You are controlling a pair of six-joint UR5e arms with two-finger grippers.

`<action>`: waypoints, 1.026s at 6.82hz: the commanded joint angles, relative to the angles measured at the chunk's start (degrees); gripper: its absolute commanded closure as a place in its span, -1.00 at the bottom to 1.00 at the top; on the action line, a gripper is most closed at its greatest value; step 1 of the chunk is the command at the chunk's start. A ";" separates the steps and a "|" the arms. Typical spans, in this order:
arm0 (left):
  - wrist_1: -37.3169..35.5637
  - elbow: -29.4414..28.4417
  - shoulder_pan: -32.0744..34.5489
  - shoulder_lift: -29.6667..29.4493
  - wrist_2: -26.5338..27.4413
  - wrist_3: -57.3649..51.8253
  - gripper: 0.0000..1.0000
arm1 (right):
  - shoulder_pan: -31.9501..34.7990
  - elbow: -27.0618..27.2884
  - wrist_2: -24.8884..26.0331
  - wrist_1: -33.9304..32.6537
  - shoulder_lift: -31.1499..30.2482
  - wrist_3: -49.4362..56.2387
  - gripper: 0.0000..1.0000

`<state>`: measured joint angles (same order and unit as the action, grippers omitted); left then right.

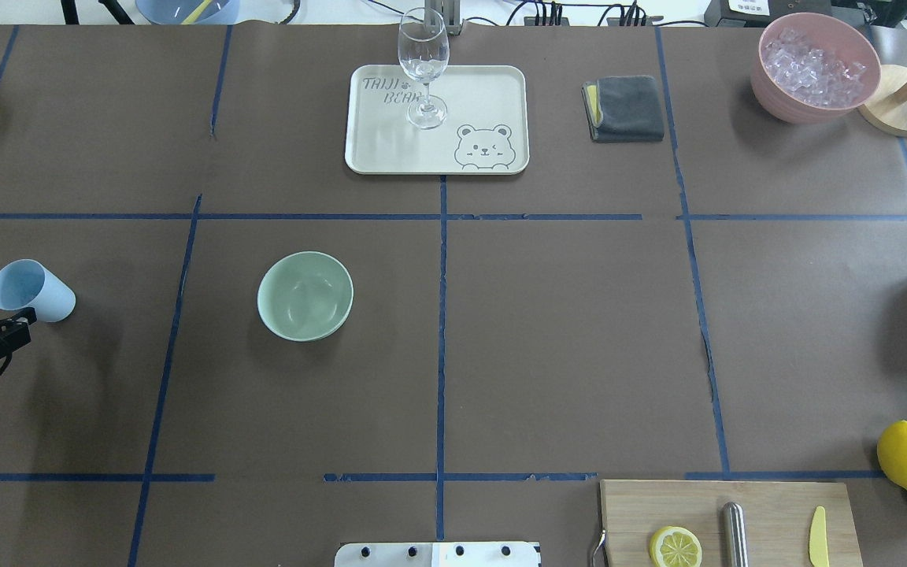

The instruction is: Pour ice into bowl

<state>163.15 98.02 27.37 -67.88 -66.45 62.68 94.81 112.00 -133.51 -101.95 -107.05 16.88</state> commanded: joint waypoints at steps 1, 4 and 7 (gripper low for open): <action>0.16 -2.64 -0.21 -2.24 2.72 4.71 -1.00 | 0.28 0.15 0.00 0.00 0.00 0.00 -1.00; 0.33 -3.36 -0.48 -3.40 2.82 7.89 -1.00 | 0.72 0.41 0.00 0.00 0.09 -0.09 -1.00; 0.33 -5.37 -0.56 -6.28 2.90 11.14 -1.00 | 0.72 0.41 0.00 0.00 0.17 -0.18 -1.00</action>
<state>163.47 93.63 26.86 -72.97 -63.61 72.42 95.53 112.46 -133.51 -101.95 -106.90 16.71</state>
